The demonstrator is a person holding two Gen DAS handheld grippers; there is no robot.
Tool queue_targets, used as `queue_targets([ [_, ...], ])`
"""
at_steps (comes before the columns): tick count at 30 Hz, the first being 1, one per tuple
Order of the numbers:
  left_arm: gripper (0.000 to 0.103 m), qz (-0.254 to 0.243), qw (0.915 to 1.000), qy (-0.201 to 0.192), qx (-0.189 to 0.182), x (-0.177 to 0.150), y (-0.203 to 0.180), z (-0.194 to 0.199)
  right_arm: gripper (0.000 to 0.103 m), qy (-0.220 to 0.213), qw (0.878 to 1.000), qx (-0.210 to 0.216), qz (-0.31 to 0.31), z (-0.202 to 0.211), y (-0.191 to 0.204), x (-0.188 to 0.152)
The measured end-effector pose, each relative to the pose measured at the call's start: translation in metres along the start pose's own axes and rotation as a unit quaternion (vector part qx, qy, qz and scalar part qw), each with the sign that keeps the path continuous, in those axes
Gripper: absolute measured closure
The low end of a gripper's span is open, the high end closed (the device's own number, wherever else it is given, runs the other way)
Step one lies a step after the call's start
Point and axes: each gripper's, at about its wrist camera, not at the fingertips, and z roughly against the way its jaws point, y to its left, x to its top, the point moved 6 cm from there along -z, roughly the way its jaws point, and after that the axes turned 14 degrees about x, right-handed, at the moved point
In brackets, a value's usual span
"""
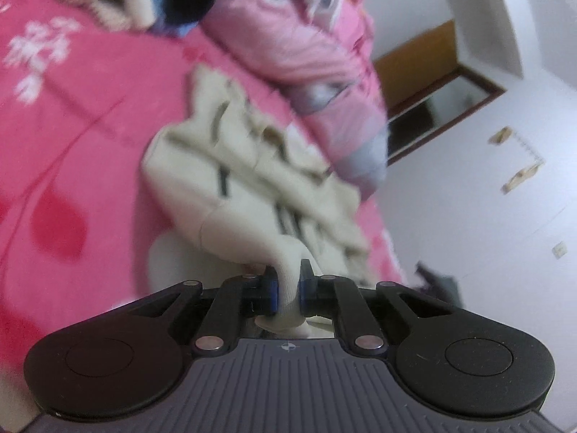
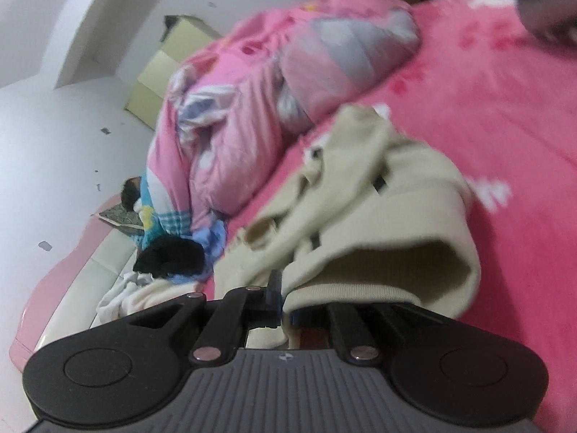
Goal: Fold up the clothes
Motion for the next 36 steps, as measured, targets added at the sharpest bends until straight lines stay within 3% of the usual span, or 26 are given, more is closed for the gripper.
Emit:
queue_targets([
  [4,0.095,-0.005,0.9996,-0.025,-0.014,0.032,-0.018,-0.011,0.098,-0.007,0.999,0.009,0.035,-0.021,0.017,0.024],
  [12,0.095,-0.027,0.9967,-0.071,-0.027,0.121,-0.049,-0.061,0.098,0.01,0.997,0.006,0.074,-0.127,0.002,0.095],
  [18,0.095,-0.04,0.995,-0.09,0.016,0.185,-0.043,-0.143,0.098,0.024,0.994,0.003,0.103,-0.207,-0.011,0.148],
  [21,0.092,-0.013,0.9965,-0.058,0.058,0.202,-0.013,-0.202,0.096,0.06,0.995,-0.017,0.08,-0.261,-0.051,0.157],
  [23,0.091,0.011,0.9957,-0.02,0.09,0.203,0.011,-0.238,0.095,0.099,0.995,-0.025,0.006,-0.289,-0.09,0.155],
  [25,0.09,0.041,0.995,0.005,0.091,0.201,0.028,-0.254,0.095,0.126,0.989,-0.018,-0.069,-0.305,-0.12,0.158],
  [27,0.087,0.073,0.9952,0.01,0.065,0.204,0.034,-0.251,0.088,0.143,0.98,0.011,-0.135,-0.306,-0.128,0.167],
  [28,0.086,0.084,0.9951,0.011,0.051,0.205,0.035,-0.247,0.075,0.158,0.973,0.028,-0.165,-0.305,-0.129,0.174],
  [29,0.086,0.095,0.9946,0.016,0.041,0.207,0.036,-0.244,0.056,0.164,0.971,0.027,-0.171,-0.302,-0.127,0.18],
  [32,0.082,0.124,0.9916,0.035,0.016,0.212,0.037,-0.233,0.043,0.18,0.968,0.013,-0.177,-0.292,-0.121,0.2],
  [36,0.074,0.147,0.9881,0.044,0.013,0.22,0.034,-0.222,0.034,0.201,0.962,-0.006,-0.184,-0.279,-0.113,0.226],
])
